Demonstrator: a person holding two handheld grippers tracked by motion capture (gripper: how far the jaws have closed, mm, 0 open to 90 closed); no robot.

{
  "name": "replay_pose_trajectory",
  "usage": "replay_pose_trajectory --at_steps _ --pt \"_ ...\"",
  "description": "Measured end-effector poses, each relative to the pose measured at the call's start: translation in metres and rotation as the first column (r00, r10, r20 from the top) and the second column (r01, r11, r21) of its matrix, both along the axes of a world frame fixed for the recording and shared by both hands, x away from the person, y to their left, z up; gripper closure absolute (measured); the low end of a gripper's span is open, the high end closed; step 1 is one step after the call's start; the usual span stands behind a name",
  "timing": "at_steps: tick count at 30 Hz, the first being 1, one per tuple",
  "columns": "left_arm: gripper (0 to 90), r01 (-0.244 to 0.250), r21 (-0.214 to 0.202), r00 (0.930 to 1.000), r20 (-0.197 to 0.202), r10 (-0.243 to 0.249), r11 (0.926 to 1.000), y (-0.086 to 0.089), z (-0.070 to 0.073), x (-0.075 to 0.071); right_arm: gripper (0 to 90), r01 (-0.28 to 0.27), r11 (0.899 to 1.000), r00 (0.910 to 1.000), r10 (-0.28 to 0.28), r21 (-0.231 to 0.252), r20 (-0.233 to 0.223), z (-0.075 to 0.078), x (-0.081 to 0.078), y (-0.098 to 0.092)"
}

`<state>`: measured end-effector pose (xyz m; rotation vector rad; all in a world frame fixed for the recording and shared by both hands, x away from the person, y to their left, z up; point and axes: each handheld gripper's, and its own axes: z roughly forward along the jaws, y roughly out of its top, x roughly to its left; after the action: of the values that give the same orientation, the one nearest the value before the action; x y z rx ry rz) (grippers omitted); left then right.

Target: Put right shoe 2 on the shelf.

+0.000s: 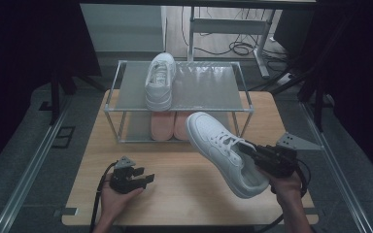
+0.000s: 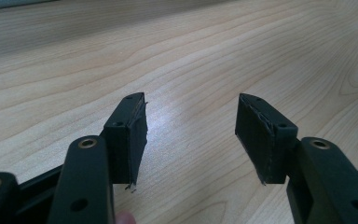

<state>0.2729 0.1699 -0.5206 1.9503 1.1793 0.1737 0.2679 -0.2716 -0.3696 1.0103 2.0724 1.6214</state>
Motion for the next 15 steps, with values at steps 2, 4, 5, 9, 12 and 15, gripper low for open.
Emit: replay_pose_trajectory --at_steps 2,4,5,9,12,15 --pt "44.1 0.001 -0.001 1.0 0.001 -0.001 1.0 0.0 0.0 0.0 82.6 0.003 1.0 0.9999 -0.003 0.006 0.011 0.005 0.001 0.001" --pt "44.1 0.002 -0.002 1.0 -0.001 -0.002 1.0 0.0 0.0 0.0 82.6 0.007 1.0 0.9998 -0.007 0.017 0.017 0.009 0.002 0.001" --pt "44.0 0.001 -0.002 1.0 0.0 -0.001 1.0 0.0 0.0 0.0 82.7 0.008 1.0 0.9997 -0.009 0.021 0.021 0.011 0.003 0.001" --pt "44.0 0.003 -0.001 1.0 -0.003 -0.003 1.0 0.0 -0.001 0.0 82.7 0.015 0.999 0.9995 -0.016 0.029 0.028 0.021 0.008 0.004" --pt "44.0 0.002 -0.001 1.0 -0.006 -0.002 1.0 0.0 -0.001 0.0 82.7 0.021 0.999 0.9991 -0.022 0.031 0.036 0.027 0.014 0.007" --pt "44.0 0.002 -0.003 1.0 -0.005 -0.002 1.0 0.001 0.0 0.0 82.7 0.033 0.999 0.9986 -0.034 0.038 0.04 0.032 0.02 0.009"
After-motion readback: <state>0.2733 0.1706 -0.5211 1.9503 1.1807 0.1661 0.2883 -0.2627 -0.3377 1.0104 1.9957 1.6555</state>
